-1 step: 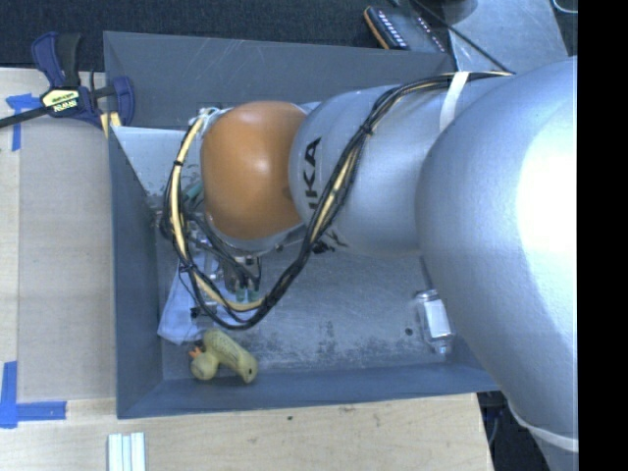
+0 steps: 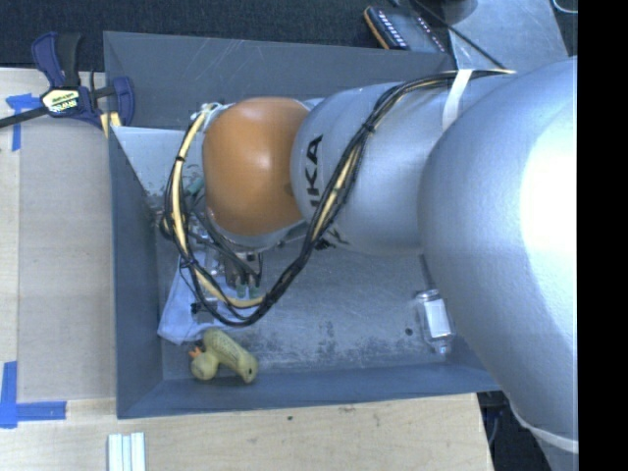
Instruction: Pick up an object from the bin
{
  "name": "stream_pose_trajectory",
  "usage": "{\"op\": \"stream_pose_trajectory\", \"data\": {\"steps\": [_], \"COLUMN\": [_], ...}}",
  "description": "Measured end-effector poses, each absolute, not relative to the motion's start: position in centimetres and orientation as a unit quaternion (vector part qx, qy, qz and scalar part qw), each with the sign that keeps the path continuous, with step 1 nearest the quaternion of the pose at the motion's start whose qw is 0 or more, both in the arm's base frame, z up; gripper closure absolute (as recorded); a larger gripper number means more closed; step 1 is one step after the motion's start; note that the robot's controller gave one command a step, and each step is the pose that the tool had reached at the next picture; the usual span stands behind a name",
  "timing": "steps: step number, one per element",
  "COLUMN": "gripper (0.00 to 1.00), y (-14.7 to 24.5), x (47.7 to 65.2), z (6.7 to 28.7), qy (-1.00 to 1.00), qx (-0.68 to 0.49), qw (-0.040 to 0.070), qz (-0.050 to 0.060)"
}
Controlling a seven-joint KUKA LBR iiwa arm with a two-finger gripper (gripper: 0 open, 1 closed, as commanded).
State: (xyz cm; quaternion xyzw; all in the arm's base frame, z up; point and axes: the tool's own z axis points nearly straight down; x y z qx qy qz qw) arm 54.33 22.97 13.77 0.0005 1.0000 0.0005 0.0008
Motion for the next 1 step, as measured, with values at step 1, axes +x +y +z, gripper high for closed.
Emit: {"op": "stream_pose_trajectory", "data": {"steps": [1], "gripper": [0.00], "y": [24.23], "x": [55.31], "z": [6.80], "qy": [0.991], "qx": [-0.133], "qw": [-0.005], "qz": [0.000]}}
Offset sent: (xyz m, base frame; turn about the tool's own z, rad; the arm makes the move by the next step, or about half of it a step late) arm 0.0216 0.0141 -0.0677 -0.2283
